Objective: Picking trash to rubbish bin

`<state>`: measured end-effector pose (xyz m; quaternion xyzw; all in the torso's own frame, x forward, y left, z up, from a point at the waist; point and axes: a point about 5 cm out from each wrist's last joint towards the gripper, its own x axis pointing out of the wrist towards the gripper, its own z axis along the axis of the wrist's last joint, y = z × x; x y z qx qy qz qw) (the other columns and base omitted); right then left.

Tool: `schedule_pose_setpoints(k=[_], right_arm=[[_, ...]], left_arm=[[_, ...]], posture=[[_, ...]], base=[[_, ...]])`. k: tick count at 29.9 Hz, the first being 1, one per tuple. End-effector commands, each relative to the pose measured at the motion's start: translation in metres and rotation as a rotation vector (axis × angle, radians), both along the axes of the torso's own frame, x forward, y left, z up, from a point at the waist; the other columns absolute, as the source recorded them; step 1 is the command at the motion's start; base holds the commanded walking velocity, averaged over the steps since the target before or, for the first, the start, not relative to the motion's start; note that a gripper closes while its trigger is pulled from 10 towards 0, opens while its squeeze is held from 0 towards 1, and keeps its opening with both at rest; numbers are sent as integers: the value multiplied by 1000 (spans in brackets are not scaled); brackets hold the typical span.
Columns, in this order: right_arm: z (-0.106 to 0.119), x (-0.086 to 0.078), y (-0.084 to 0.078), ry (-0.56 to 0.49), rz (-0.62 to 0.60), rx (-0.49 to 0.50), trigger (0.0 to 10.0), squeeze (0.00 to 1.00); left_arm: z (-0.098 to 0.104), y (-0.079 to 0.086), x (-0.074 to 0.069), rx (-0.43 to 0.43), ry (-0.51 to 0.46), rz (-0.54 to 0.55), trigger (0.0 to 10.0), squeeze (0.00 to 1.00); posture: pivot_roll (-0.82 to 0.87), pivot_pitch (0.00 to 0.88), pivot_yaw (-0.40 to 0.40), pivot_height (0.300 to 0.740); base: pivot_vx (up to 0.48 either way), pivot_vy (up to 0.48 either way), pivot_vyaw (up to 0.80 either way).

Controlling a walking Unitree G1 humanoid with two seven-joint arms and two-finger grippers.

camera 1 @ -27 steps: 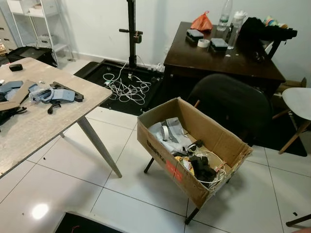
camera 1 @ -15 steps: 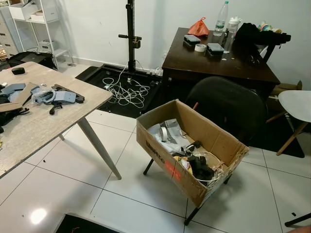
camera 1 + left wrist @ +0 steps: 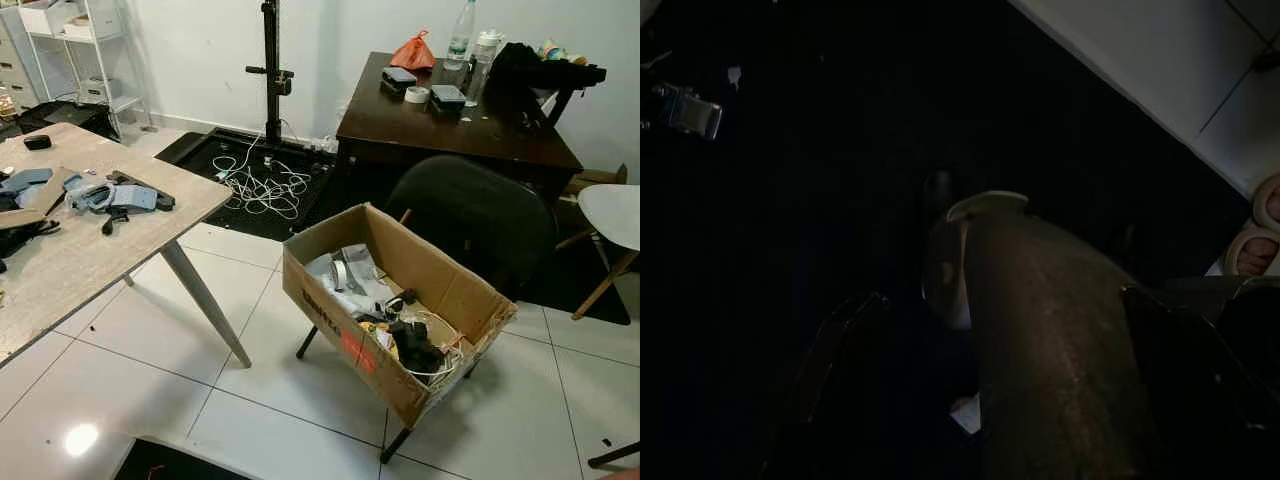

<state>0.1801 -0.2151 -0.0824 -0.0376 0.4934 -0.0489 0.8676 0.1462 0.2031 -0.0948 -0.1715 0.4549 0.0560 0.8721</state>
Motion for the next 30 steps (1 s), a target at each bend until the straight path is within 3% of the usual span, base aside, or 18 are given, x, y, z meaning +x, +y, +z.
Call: schedule_pose_setpoints(k=[1,20,30], right_arm=[[-4,-8,2,34,6,-2,10000,0],[-8,-12,12,51,34,5,10000,0],[-8,-12,14,51,33,13,10000,0]], left_arm=[[-5,4,-14,5,51,17,10000,0],[-7,7,-23,25,70,51,10000,0],[-5,15,-18,38,67,69,10000,0]], posture=[[-19,147,2,740],[6,158,14,740],[9,155,17,740]], base=[[0,0,0],[0,0,0],[0,0,0]])
